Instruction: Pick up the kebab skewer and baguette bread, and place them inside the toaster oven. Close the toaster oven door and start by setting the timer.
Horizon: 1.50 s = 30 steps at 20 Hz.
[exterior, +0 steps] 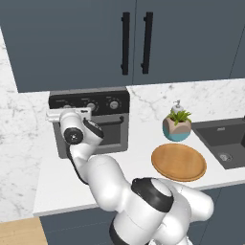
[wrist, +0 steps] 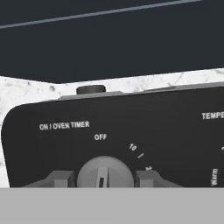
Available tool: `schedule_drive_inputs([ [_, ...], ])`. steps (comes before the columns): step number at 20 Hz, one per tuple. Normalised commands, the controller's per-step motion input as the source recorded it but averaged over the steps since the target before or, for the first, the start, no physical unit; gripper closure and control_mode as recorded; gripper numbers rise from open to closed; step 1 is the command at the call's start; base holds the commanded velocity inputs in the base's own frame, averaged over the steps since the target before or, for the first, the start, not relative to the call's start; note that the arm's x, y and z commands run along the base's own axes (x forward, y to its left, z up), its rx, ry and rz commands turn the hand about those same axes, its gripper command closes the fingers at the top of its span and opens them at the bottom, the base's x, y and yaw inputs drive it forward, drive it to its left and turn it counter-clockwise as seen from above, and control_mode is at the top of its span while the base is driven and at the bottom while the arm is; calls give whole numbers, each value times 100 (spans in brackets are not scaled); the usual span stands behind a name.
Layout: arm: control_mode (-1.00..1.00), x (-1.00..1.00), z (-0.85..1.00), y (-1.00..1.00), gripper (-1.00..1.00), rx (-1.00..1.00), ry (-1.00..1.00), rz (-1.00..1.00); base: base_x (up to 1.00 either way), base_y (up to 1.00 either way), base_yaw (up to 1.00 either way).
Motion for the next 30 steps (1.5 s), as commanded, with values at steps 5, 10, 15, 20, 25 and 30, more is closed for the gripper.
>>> schedule_drive_inputs([
  [5,-100,-6,-1,0,100,12,0,-3,0,0,0],
  [10,-100,-6,0,0,100,17,0,-4,0,0,0],
  [15,-100,-4,0,0,100,20,0,-7,0,0,0],
  [20,-100,-4,0,0,100,19,0,-9,0,0,0],
  [25,-100,-6,0,0,100,20,0,-11,0,0,0],
  [30,-100,-10,0,0,100,20,0,-12,0,0,0],
])
